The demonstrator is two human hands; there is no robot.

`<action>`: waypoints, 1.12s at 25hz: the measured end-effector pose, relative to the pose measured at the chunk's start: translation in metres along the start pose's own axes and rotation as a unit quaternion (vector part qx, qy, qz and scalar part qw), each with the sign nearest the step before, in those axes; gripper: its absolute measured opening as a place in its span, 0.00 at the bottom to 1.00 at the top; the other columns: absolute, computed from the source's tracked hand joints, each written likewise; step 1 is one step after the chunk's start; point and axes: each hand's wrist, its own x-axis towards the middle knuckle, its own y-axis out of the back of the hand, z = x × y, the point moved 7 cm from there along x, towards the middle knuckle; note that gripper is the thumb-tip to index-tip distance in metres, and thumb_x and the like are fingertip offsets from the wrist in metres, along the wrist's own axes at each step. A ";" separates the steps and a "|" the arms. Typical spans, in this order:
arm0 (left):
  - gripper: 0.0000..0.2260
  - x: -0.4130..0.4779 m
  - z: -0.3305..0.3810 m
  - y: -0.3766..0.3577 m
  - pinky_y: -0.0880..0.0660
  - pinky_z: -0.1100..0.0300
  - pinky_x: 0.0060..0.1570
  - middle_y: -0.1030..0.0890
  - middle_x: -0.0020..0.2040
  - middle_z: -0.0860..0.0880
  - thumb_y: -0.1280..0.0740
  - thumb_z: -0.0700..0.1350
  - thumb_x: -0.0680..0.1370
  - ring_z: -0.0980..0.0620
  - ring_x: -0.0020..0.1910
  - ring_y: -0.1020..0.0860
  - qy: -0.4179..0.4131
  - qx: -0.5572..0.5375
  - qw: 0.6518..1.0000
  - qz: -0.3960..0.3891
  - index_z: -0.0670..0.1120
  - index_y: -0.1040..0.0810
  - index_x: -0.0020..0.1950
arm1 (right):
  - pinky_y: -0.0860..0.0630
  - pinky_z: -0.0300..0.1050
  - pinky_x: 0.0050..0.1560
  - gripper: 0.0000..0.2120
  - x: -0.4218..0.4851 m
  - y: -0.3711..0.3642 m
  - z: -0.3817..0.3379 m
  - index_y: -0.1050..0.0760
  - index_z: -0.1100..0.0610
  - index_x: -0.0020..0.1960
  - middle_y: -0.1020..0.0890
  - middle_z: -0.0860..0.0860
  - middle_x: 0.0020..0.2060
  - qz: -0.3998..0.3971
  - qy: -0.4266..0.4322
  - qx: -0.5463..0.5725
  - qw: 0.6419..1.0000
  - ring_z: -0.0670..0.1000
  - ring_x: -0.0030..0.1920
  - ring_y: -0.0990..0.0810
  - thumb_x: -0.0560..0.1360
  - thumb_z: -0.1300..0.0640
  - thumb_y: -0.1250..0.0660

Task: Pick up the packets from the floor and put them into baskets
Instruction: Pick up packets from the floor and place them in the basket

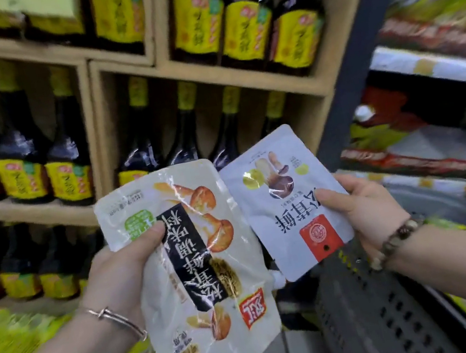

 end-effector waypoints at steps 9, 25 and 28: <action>0.04 -0.010 -0.061 -0.232 0.20 0.42 0.38 0.16 0.40 0.40 0.30 0.36 0.72 0.43 0.35 0.18 0.032 0.052 0.991 -0.123 0.40 0.19 0.46 | 0.18 0.51 0.37 0.06 -0.031 0.216 -0.047 0.22 0.58 0.50 0.15 0.57 0.40 0.192 0.022 0.011 0.981 0.57 0.37 0.16 0.75 0.64 0.36; 0.15 0.085 -0.257 -0.350 0.30 0.47 0.63 0.23 0.61 0.39 0.32 0.38 0.75 0.40 0.59 0.24 0.086 0.367 0.924 -0.069 0.34 0.25 0.60 | 0.19 0.48 0.39 0.12 0.023 0.368 0.087 0.23 0.60 0.58 0.16 0.53 0.39 0.265 -0.143 -0.144 0.943 0.53 0.36 0.17 0.75 0.63 0.33; 0.18 0.087 -0.262 -0.348 0.33 0.49 0.62 0.27 0.64 0.35 0.34 0.38 0.77 0.38 0.64 0.28 0.064 0.516 0.849 -0.098 0.31 0.30 0.64 | 0.24 0.50 0.56 0.18 0.034 0.371 0.103 0.27 0.62 0.64 0.20 0.58 0.55 0.269 -0.183 -0.241 0.914 0.57 0.54 0.20 0.75 0.60 0.33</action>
